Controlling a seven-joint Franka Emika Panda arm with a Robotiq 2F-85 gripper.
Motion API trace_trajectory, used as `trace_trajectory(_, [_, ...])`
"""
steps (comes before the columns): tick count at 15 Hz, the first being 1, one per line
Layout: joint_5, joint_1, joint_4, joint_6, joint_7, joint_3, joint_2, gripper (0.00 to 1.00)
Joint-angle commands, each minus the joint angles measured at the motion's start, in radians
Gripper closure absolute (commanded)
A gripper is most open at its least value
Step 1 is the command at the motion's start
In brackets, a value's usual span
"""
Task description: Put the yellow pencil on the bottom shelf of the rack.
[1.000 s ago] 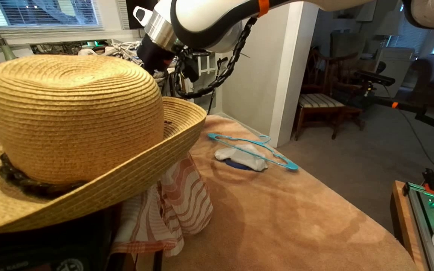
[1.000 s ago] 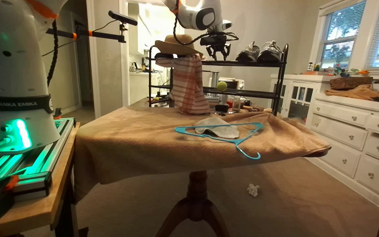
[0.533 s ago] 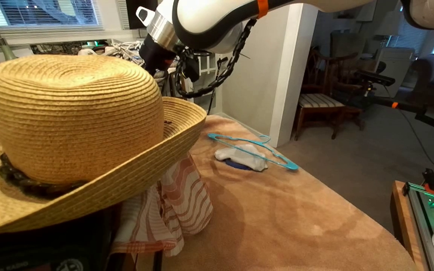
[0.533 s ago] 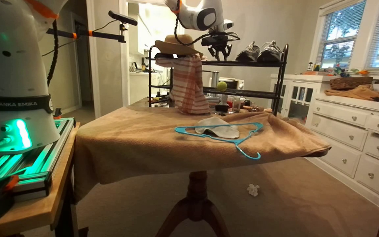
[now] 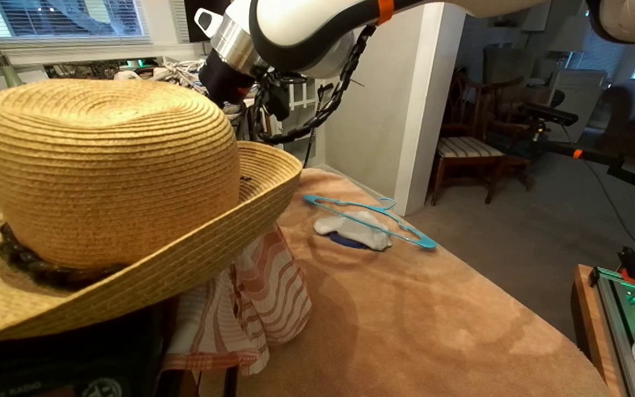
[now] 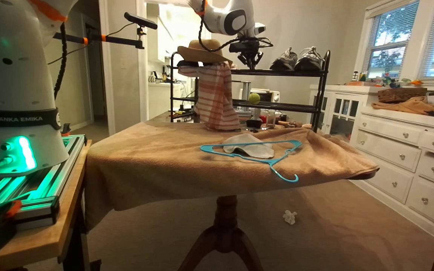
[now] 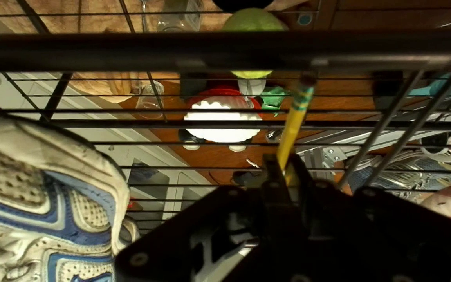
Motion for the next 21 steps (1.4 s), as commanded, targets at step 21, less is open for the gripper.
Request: trace_trajectory(21, [0.464, -0.231, -0.523, -0.332, -0.555, -0.072, -0.602, 0.98])
